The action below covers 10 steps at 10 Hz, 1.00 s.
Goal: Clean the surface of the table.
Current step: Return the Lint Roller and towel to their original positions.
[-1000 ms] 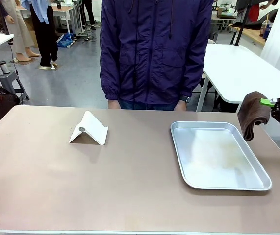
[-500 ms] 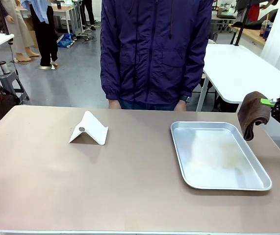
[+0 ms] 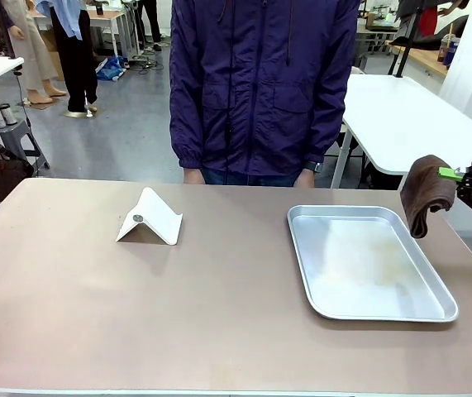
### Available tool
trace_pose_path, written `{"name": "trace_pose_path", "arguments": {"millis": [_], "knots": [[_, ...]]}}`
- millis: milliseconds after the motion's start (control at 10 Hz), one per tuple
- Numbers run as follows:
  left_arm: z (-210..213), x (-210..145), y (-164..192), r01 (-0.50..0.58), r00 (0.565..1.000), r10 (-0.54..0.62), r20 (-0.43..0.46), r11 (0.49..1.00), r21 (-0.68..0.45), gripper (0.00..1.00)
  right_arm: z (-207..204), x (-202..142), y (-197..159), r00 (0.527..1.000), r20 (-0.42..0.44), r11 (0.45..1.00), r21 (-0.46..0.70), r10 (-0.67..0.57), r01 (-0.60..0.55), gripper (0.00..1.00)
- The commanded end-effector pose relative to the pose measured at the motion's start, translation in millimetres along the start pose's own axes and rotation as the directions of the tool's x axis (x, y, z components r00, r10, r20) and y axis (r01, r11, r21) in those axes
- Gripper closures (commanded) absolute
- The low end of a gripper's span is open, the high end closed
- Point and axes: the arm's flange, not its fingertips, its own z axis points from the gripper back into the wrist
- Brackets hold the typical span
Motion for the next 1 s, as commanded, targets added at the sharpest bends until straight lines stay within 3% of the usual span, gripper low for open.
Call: {"name": "trace_pose_path", "arguments": {"millis": [0, 200, 400, 700, 900], "knots": [[-8, 9, -16, 0.010, 1.000, -0.010, 0.013, 1.000, -0.025, 0.78, -16, 6, 4, 0.999, -0.029, 0.999, -0.023, 0.028, -0.029, 0.92], [-28, 30, -35, 0.003, 1.000, -0.003, 0.024, 1.000, 0.006, 0.78, -43, 11, 22, 0.994, -0.061, 0.992, -0.084, 0.092, -0.097, 0.92], [-61, 59, -63, -0.018, 1.000, 0.018, 0.005, 1.000, 0.002, 0.78, -95, 10, 48, 0.968, -0.183, 0.976, -0.104, 0.171, -0.192, 0.92], [-112, 94, -112, -0.010, 0.998, 0.015, -0.060, 0.996, 0.087, 0.78, -185, 0, 85, 0.913, -0.305, 0.948, -0.083, 0.270, -0.307, 0.92], [-165, 109, -139, -0.008, 0.995, 0.027, -0.091, 0.979, 0.204, 0.78, -240, -22, 95, 0.899, -0.361, 0.948, -0.100, 0.249, -0.302, 0.92]]}}
